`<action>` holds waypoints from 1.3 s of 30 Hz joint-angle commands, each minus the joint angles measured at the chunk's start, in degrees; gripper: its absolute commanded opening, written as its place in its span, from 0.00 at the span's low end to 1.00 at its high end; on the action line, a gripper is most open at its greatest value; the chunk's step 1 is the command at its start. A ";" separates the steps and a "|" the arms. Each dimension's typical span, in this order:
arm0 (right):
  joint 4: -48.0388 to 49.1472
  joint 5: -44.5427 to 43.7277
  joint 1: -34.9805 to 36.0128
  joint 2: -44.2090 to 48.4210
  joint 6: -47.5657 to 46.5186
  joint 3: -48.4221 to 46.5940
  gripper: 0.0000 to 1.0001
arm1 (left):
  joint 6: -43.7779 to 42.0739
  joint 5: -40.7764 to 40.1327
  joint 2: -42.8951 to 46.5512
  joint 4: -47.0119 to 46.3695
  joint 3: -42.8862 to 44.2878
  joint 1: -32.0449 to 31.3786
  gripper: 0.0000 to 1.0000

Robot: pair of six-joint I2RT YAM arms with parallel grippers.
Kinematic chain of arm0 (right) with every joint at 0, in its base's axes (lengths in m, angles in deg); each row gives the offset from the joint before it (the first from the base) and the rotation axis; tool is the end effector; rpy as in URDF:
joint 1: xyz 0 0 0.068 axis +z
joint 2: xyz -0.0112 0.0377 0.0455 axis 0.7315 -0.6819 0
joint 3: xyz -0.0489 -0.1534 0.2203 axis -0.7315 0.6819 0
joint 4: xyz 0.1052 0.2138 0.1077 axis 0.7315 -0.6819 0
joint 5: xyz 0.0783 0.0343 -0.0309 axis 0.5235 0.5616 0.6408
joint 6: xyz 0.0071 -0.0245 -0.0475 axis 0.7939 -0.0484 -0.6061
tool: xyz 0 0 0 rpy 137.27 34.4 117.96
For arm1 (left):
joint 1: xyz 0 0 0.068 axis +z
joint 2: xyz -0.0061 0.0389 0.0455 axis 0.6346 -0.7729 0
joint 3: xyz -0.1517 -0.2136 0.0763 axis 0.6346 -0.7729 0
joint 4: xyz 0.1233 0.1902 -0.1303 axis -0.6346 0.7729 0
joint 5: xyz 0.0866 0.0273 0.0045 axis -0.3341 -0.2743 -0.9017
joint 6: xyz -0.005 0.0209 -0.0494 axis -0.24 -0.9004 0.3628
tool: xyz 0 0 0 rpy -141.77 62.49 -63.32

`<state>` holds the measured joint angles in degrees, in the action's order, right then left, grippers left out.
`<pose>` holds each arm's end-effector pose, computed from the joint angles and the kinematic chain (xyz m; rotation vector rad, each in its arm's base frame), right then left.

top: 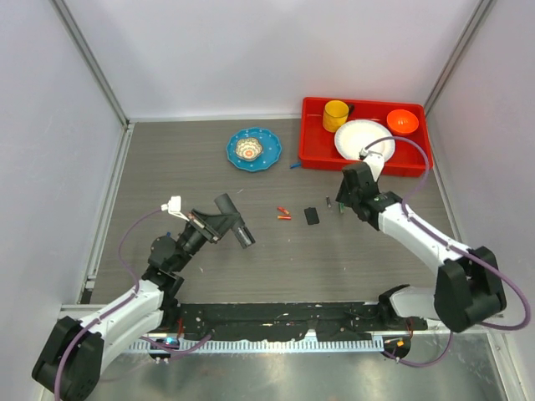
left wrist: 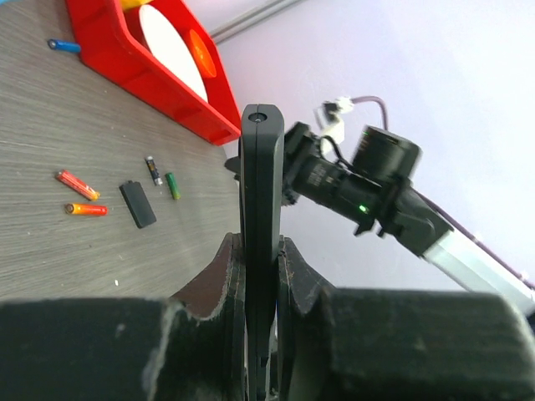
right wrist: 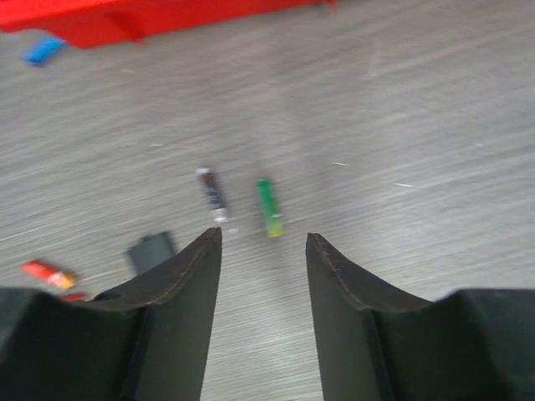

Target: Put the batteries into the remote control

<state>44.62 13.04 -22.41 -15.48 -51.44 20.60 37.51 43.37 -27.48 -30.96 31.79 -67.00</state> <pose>0.2478 0.0970 0.2467 0.3148 2.1953 0.0197 0.1419 -0.0815 0.2024 -0.4122 1.5382 -1.5064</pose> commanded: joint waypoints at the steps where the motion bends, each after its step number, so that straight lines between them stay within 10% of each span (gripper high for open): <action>1: -0.99 2.13 -5.08 -3.64 -3.08 0.09 0.46 | -0.72 4.24 1.29 -4.28 1.31 0.19 0.00; 39: 2.01 8.12 -5.88 -23.16 -6.34 -5.98 0.37 | 3.15 7.32 9.03 -3.66 -2.12 0.19 0.00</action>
<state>44.93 21.06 -28.38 -38.10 -57.21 15.88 40.57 49.53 -19.13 -32.75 31.02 -67.00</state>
